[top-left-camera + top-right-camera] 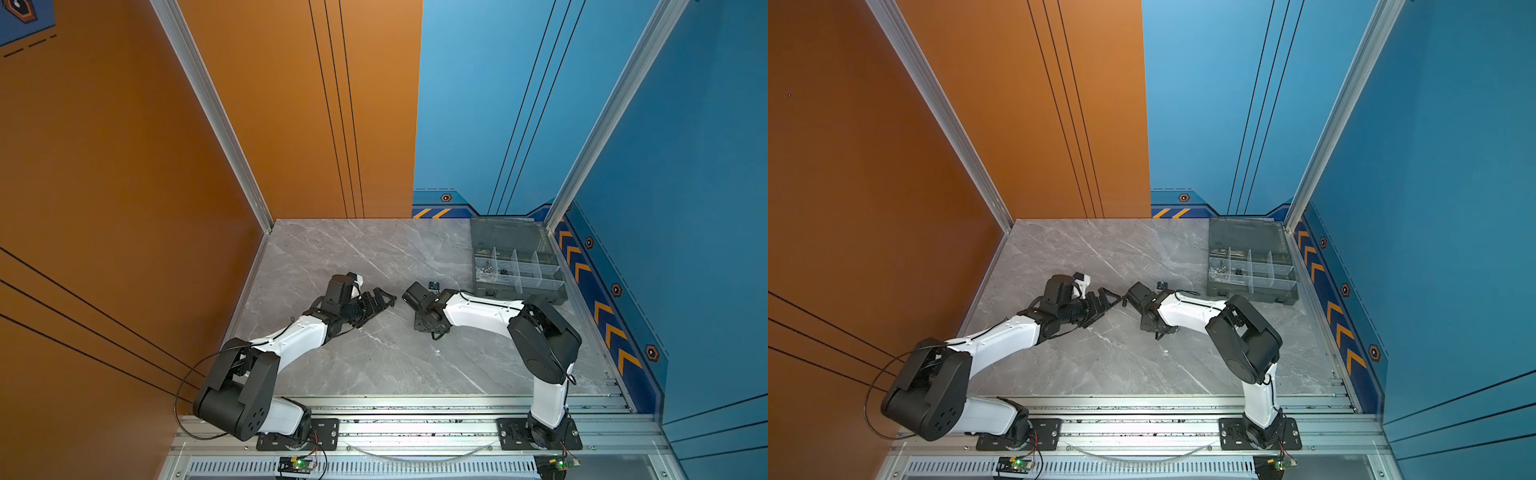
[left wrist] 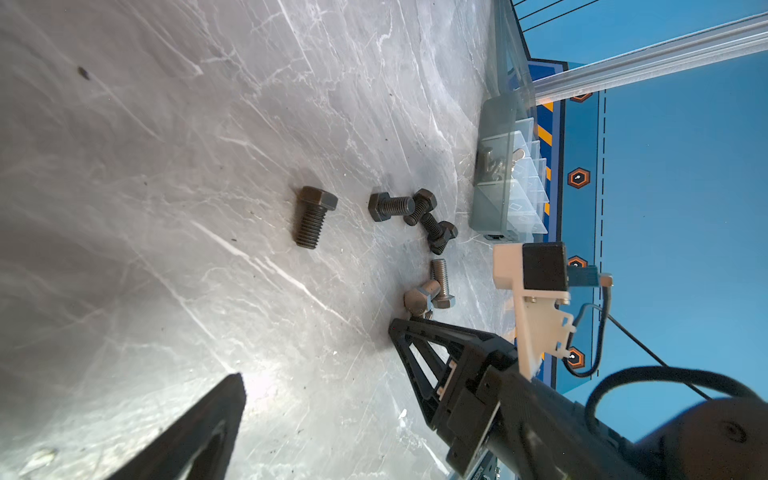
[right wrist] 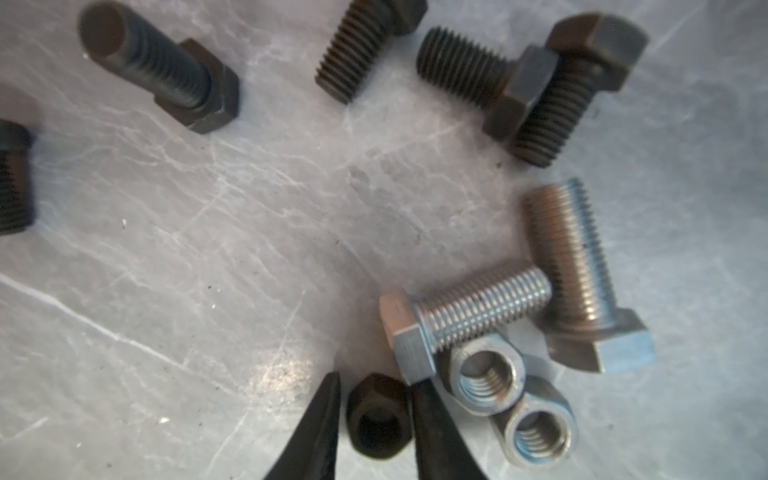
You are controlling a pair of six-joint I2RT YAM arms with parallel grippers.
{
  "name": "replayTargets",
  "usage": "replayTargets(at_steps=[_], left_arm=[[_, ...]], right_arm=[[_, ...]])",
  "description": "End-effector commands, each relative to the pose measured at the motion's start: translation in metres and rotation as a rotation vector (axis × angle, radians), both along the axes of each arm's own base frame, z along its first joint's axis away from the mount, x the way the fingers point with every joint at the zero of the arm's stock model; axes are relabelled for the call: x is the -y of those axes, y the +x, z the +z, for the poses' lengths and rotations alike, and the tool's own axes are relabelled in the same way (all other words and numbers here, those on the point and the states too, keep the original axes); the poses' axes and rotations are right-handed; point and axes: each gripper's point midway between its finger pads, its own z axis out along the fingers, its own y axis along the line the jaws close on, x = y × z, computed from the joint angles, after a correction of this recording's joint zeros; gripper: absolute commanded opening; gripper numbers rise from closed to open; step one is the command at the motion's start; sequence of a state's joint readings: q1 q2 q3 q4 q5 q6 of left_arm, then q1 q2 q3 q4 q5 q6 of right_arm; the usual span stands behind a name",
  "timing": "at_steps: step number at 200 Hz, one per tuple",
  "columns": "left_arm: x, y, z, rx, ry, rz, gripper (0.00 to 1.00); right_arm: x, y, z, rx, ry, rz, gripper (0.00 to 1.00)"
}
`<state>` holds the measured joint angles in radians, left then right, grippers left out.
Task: Sort the screws and nuts into containers
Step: 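Lower the right gripper and close it on another black hex nut, then carry the black hex nut with the right gripper over the organizer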
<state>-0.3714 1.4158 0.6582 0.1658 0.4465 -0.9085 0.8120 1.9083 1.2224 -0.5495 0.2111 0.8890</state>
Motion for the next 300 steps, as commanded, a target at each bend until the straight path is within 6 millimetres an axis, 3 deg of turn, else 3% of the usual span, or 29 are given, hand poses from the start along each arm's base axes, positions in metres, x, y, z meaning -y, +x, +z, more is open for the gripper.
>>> replayTargets(at_steps=[1, 22, 58, 92, 121, 167, 205, 251, 300], left_arm=[[0.002, -0.001, -0.003, -0.008, -0.001, -0.014, 0.98], [0.002, -0.001, -0.002, -0.004, 0.0, -0.013, 0.98], [0.003, -0.002, -0.002, -0.007, 0.0, -0.017, 0.98], [0.004, -0.001, 0.001, -0.001, -0.005, -0.02, 0.98], [0.007, -0.001, 0.004, 0.004, -0.009, -0.023, 0.98], [0.007, -0.002, 0.005, 0.01, -0.007, -0.018, 0.98], [0.01, -0.001, 0.008, 0.013, -0.01, -0.023, 0.98], [0.013, -0.002, 0.011, 0.021, -0.01, -0.023, 0.98], [0.012, -0.002, 0.015, 0.025, -0.009, -0.014, 0.98]], right_arm=[[0.01, -0.012, -0.014, -0.052, -0.056, 0.015, 0.18], [0.008, -0.012, -0.008, -0.044, -0.043, 0.027, 0.07], [0.0, -0.007, 0.014, -0.01, 0.007, 0.097, 0.0], [-0.017, -0.002, 0.06, 0.034, 0.162, 0.219, 0.0], [-0.006, 0.005, 0.109, 0.094, 0.247, 0.263, 0.0], [0.106, 0.052, 0.163, 0.224, 0.26, 0.055, 0.0], [0.197, 0.085, 0.174, 0.291, 0.188, -0.152, 0.0], [0.257, 0.12, 0.161, 0.284, 0.139, -0.295, 0.0], [0.292, 0.157, 0.127, 0.231, 0.161, -0.361, 0.0]])
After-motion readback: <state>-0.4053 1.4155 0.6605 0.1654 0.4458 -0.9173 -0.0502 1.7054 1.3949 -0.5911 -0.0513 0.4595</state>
